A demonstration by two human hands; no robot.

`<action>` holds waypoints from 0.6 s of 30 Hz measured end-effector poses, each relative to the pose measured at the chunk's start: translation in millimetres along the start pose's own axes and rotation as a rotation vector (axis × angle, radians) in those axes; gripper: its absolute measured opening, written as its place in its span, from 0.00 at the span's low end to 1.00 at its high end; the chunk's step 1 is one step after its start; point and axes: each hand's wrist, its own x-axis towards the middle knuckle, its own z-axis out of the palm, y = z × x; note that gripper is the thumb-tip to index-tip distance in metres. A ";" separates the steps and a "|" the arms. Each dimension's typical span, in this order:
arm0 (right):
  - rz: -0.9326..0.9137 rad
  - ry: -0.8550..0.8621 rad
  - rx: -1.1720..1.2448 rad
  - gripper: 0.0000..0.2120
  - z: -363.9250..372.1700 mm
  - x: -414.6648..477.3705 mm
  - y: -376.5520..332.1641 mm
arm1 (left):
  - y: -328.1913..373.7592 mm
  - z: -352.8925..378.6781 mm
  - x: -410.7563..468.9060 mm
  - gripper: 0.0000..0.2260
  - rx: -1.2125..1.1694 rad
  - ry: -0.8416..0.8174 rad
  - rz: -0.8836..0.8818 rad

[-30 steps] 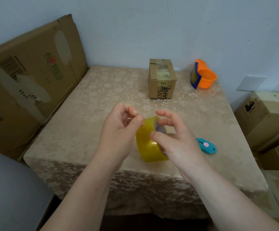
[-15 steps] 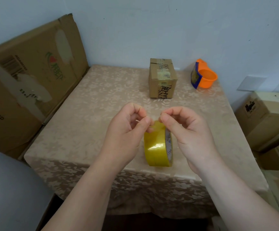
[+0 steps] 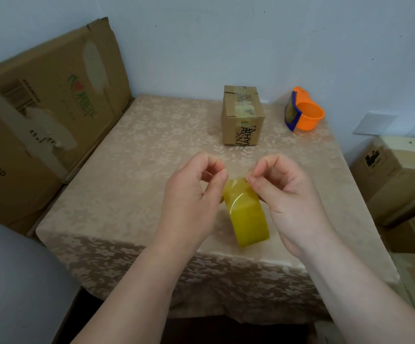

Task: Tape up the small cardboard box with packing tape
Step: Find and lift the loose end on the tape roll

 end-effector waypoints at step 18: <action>0.107 0.046 -0.043 0.11 -6.4 -3.0 0.2 | -0.6 4.6 -1.8 0.16 -0.071 -0.016 -0.043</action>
